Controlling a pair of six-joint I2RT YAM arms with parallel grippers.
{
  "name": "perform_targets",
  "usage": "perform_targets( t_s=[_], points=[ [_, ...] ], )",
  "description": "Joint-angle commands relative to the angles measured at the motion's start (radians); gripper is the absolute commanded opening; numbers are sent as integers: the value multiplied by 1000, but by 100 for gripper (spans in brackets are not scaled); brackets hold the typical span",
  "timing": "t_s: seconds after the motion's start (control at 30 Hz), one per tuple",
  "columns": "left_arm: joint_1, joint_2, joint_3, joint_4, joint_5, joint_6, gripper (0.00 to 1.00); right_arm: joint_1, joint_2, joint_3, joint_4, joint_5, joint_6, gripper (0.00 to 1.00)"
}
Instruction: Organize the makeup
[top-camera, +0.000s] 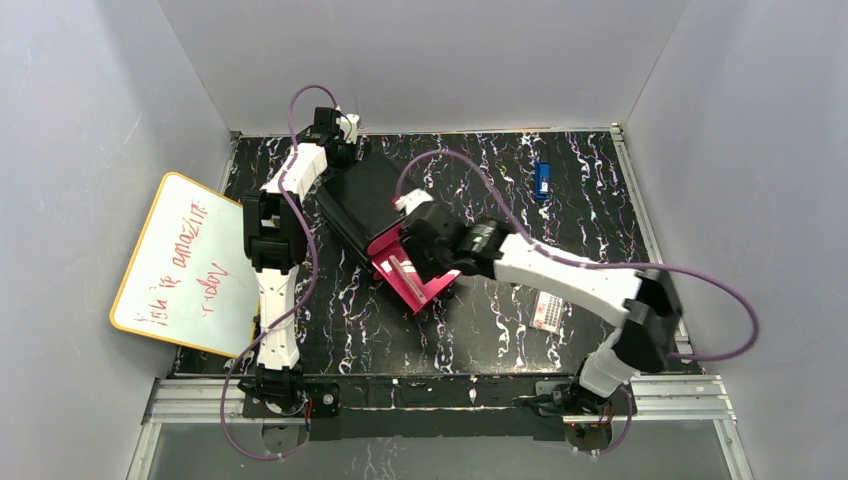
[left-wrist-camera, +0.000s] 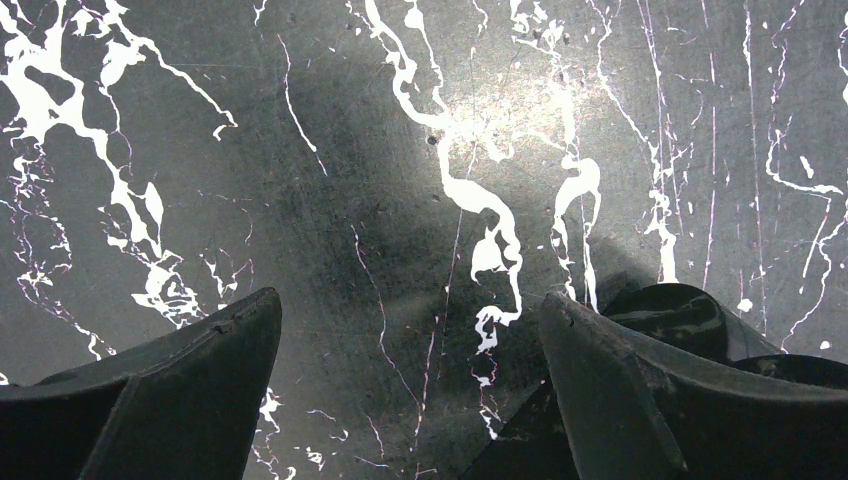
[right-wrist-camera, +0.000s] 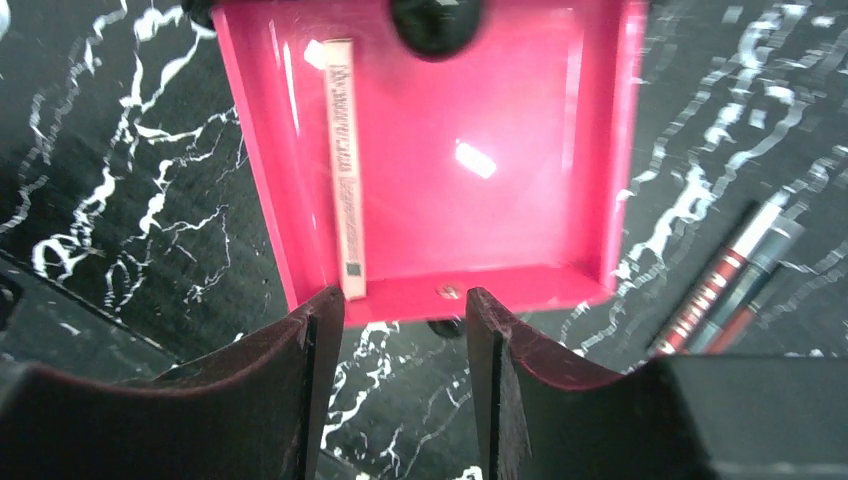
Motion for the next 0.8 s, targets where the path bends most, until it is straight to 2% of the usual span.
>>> perform_targets(
  t_s=[0.0,0.1,0.4,0.57,0.77],
  points=[
    [-21,-1,26,-47,39,8,98,-74,-176,21,-133,107,86,57],
    [-21,0,26,-47,41,5,98,-151,-240,-17,-203,122,162,57],
    [-21,-3,23,-45,48,2,98,-392,-418,-204,-368,76,393,77],
    [-21,0,26,-43,59,-1,98,-425,-516,-334,-434,87,561,88],
    [-21,7,27,-39,79,-11,99,-426,-628,-449,-510,115,702,90]
  ],
)
